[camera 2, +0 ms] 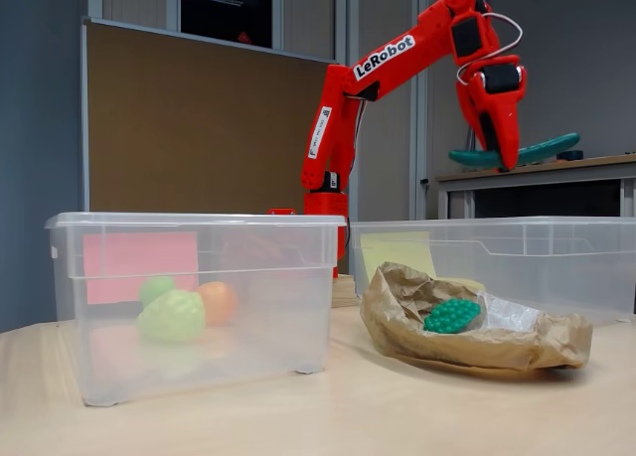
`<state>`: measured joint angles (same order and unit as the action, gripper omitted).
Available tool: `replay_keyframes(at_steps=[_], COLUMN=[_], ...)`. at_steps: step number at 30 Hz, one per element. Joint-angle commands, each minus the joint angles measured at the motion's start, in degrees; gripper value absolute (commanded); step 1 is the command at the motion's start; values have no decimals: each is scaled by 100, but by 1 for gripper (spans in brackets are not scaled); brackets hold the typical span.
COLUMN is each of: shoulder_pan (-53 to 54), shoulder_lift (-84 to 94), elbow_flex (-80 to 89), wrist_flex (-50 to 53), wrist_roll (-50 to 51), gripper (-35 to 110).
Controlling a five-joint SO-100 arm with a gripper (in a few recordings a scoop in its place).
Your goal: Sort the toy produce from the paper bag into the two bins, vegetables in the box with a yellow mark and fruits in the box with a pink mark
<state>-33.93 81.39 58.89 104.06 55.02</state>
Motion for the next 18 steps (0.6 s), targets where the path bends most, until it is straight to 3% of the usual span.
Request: replay_keyframes(at_steps=[1,12,18], shoulder_pan=[-782,-3120,-3990], shoulder_lift=[940,2285,2329], elbow_flex=[923,3841,5010], wrist_flex=[70,-1169,-2250], wrist_roll=[1872,6688,8341], gripper=[4,4,4])
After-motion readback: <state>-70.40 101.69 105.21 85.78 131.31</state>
